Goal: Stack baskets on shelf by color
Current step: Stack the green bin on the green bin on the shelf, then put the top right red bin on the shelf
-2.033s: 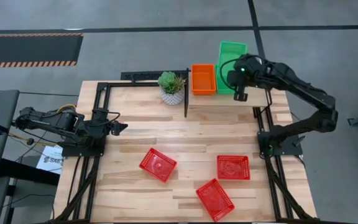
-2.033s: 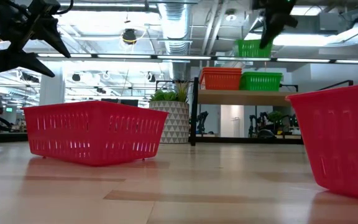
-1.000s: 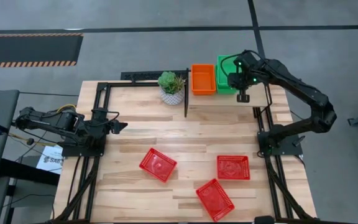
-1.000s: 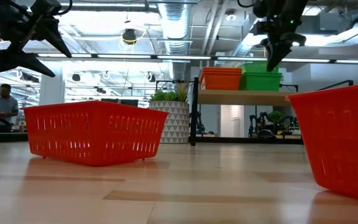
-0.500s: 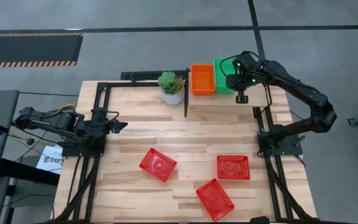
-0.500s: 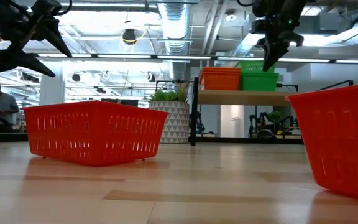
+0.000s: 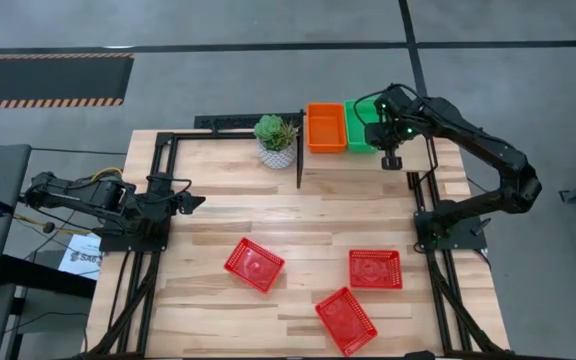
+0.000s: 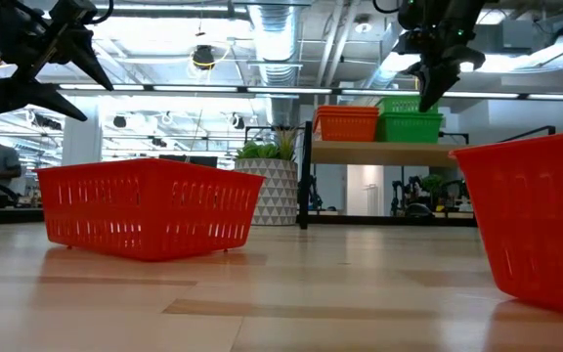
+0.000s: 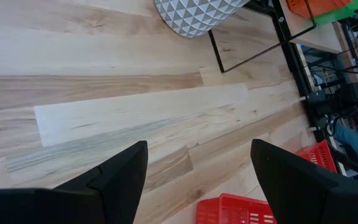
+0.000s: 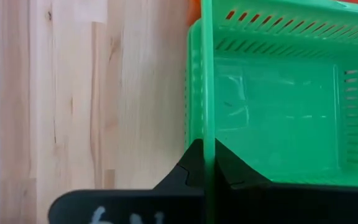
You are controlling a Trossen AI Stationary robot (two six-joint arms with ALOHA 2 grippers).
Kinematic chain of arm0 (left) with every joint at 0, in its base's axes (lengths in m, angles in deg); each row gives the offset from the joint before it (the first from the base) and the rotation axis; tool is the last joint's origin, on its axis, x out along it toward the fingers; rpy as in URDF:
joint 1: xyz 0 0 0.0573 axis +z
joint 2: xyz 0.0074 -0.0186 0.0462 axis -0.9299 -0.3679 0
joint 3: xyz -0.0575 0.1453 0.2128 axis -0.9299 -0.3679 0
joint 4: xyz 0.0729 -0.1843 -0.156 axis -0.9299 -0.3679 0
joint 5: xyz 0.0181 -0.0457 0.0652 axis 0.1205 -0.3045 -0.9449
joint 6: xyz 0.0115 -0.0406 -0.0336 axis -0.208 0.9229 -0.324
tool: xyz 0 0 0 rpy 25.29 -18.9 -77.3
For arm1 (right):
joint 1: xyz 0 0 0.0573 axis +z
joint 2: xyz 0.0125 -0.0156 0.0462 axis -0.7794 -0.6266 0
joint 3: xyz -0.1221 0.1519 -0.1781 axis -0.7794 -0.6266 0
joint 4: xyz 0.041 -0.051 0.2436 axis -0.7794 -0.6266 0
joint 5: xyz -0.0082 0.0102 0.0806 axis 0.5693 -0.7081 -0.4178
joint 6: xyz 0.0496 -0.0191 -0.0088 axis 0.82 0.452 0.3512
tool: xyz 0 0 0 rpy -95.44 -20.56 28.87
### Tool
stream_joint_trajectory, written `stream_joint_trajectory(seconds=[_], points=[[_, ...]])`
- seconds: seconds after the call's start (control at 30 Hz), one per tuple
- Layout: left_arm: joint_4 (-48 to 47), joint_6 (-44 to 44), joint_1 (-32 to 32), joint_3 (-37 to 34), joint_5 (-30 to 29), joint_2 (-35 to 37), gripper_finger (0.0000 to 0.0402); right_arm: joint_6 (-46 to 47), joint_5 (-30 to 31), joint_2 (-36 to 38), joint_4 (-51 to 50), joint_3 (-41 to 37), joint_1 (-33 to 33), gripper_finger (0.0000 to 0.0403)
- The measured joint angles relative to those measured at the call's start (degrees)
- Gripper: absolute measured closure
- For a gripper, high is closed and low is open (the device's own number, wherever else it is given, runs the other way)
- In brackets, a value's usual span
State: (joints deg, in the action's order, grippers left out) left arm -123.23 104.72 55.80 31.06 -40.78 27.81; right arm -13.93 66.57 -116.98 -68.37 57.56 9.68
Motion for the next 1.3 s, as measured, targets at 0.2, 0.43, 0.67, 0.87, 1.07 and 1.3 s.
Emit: stream_joint_trajectory(seconds=[0.2,0.43,0.67,0.87,1.07,1.3], points=[[0.0,0.0,0.0,0.0,0.0,0.0,0.0128,1.9,0.1,0.0,0.0,0.0,0.0,0.0381],[0.0,0.0,0.0,0.0,0.0,0.0,0.0128,2.7,0.5,0.0,0.1,0.0,0.0,0.0323],[0.0,0.0,0.0,0.0,0.0,0.0,0.0128,4.1,0.7,0.0,0.1,0.1,0.0,0.0258],[0.0,0.0,0.0,0.0,0.0,0.0,0.0128,7.3,0.7,0.0,-0.7,4.1,0.0,0.0211],[0.0,-0.4,0.0,0.0,0.5,0.0,0.0128,13.4,0.7,0.0,-6.3,12.6,0.4,0.0189],[0.0,-0.6,0.0,0.0,1.5,0.0,0.0128,40.3,-3.2,0.3,-25.4,20.7,4.6,0.0191]])
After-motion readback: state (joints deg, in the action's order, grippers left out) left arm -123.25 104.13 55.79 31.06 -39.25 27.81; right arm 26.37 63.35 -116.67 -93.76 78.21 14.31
